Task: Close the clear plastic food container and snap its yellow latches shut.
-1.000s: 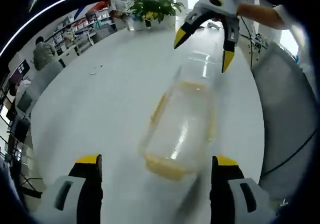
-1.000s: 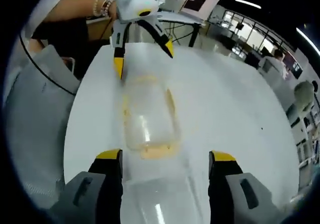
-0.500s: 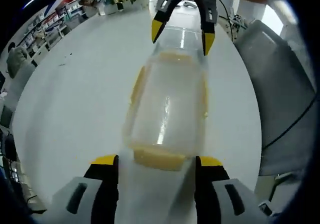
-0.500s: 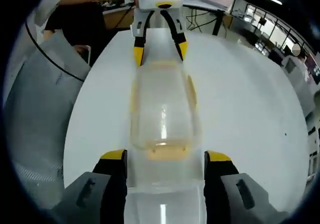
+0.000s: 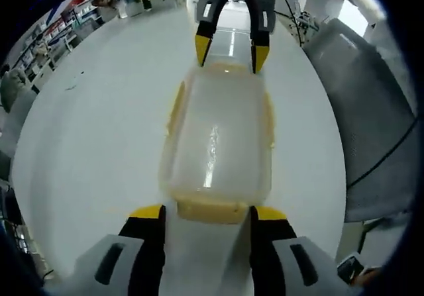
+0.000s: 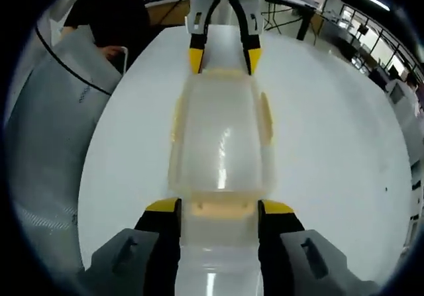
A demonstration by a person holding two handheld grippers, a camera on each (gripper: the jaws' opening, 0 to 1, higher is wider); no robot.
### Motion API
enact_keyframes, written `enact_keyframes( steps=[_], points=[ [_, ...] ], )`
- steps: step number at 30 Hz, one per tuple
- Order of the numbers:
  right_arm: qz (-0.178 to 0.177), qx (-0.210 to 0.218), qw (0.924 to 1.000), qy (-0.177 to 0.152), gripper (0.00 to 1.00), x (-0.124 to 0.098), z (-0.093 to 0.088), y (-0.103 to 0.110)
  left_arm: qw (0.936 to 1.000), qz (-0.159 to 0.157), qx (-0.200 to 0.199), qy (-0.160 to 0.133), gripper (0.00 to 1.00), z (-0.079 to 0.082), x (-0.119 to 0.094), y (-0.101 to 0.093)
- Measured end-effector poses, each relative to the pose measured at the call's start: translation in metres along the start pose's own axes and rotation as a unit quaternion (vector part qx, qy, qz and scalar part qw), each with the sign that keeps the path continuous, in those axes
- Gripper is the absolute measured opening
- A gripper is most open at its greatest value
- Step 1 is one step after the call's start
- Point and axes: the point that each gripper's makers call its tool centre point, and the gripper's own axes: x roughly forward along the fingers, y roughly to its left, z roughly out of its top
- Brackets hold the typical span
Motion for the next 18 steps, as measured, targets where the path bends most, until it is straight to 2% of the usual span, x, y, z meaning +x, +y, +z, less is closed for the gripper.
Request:
enact_keyframes(
  steps=[2, 6, 10, 18],
  points=[
    [-0.002, 0.0, 1.0, 0.005, 0.37, 0.0008, -0.0006, -0.0023, 1.0, -0.001, 0.008, 0.006, 0.44, -0.0002, 0.0005, 0.001],
    [0.001, 0.003, 0.9999, 0.012, 0.37, 0.0014, -0.0011, -0.0021, 0.9997, -0.007, 0.019, 0.012, 0.42, 0.0009, 0.0019, 0.0005],
    [0.003, 0.006, 0.9998, 0.021, 0.37, 0.002, -0.0022, -0.0021, 0.9986, -0.021, 0.047, 0.015, 0.35, 0.0026, 0.0028, -0.0041],
    [0.007, 0.012, 0.9993, 0.034, 0.36, 0.0037, -0.0028, -0.0016, 0.9982, -0.021, 0.047, 0.029, 0.34, 0.0054, 0.0037, -0.0073]
  ],
)
